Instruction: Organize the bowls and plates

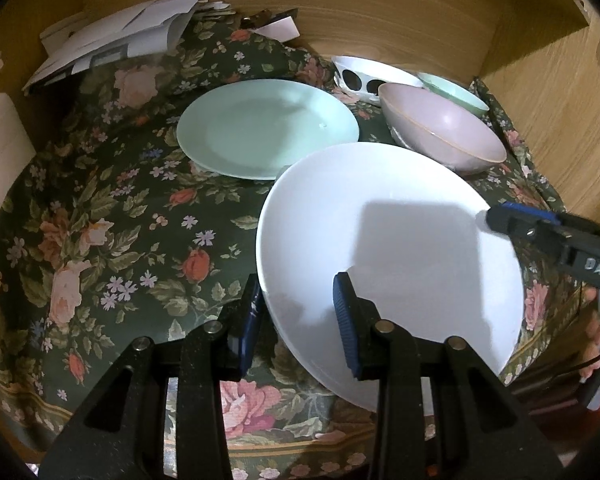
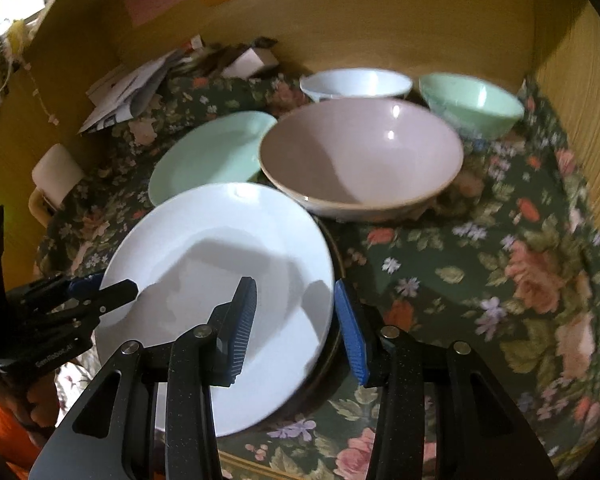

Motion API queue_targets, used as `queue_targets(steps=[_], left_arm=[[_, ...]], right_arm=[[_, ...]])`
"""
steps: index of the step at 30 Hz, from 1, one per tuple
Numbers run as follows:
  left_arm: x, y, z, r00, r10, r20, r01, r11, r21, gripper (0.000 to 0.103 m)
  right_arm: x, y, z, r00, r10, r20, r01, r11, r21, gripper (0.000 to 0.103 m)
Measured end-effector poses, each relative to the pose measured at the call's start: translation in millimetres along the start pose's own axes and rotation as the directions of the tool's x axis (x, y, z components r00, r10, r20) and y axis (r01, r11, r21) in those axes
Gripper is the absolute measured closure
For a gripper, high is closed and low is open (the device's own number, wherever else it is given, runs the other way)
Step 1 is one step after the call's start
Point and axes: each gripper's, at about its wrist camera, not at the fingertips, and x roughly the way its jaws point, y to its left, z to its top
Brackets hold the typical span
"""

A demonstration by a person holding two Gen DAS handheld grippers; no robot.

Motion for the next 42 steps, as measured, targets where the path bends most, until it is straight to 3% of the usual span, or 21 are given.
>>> queue_targets(steps=[4,9,14,19,23,25,27,33,42], left_arm=[[-0.3,-1.3,0.0,1.000,0.001,0.003,-0.001,1.000,-0.002,0.068],[-12.4,3.3,5.4,0.999,0.031,0.039,-0.031,1.000,-0.006,0.067],[-35.6,14.4,20.5,0.991,0.075,0.114,-0.075,0.997,-0.012,0.054],[-57.8,28.3,39.8,0.969,0.143,0.202,-0.145,0.989,-0.004,0.039],[-68.4,39.2,53.3,0.954,0.175,0.243,-0.180,0.984,0.001,0.033],[-69.9,45.8,58.8,0.949,0.186,0.256,-0.191,0.982,-0.006,0.024],[-68.2,52.3,64.3,0.948,0.192,0.255,-0.195,0.981,-0.014,0.023],[-47.9,74.6,80.0,0.950,0.216,0.226,-0.207,0.976,-0.066,0.017],[1.4,96.1,89.4,0.967,0.218,0.134,-0.204,0.973,-0.111,0.016]], right_arm=[[-9.5,6.9,2.4,0.999,-0.029,0.033,0.031,0.998,-0.046,0.065],[-16.9,14.1,9.2,0.999,-0.002,0.053,0.005,0.998,-0.057,0.065],[-26.7,23.2,22.6,0.996,0.005,0.085,0.003,0.995,-0.098,0.065],[-29.8,34.0,42.6,0.993,0.023,0.112,-0.007,0.990,-0.138,0.065],[-23.8,42.6,57.8,0.994,0.036,0.106,-0.016,0.984,-0.179,0.064],[-18.2,46.0,65.7,0.994,0.035,0.100,-0.015,0.981,-0.194,0.063],[-12.9,47.9,73.2,0.995,0.042,0.092,-0.023,0.980,-0.199,0.058],[9.6,49.2,97.2,0.996,0.058,0.065,-0.043,0.976,-0.212,0.057],[66.0,45.2,131.4,0.999,0.043,-0.016,-0.046,0.973,-0.226,0.057]])
